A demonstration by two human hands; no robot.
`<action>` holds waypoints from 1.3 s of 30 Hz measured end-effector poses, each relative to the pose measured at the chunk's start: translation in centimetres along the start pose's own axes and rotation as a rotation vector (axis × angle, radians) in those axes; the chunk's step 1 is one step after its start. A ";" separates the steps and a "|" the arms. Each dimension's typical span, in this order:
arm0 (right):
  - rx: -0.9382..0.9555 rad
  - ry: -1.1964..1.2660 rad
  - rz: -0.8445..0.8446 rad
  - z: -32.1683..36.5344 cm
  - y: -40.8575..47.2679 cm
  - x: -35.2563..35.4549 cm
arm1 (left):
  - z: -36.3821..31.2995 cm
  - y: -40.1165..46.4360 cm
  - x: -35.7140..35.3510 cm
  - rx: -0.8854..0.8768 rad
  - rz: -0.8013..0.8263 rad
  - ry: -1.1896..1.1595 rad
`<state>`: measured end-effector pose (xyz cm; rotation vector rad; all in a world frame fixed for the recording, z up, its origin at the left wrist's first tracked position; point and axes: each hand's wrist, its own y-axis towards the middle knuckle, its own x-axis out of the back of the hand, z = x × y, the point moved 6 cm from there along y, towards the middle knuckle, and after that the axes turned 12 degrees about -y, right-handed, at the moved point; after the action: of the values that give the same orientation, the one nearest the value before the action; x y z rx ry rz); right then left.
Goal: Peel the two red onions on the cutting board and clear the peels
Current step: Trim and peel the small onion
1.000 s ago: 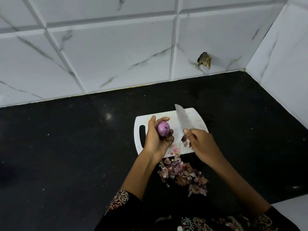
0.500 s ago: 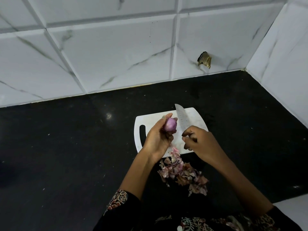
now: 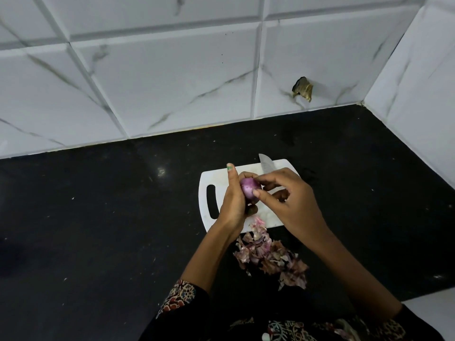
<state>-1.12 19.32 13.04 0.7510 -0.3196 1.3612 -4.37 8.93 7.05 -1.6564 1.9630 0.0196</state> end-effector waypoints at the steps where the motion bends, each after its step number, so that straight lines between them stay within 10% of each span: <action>1: 0.015 -0.020 -0.010 0.1 0.0 0.0 | -0.1 0.0 0.1 -0.017 -0.005 0.020; 39: 0.103 -0.001 0.111 0.0 0.6 -0.2 | 0.1 0.1 0.9 -0.011 -0.099 0.055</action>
<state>-1.77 19.21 13.07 0.8294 -0.2975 1.4903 -4.50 8.20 6.58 -1.7766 1.9215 -0.0533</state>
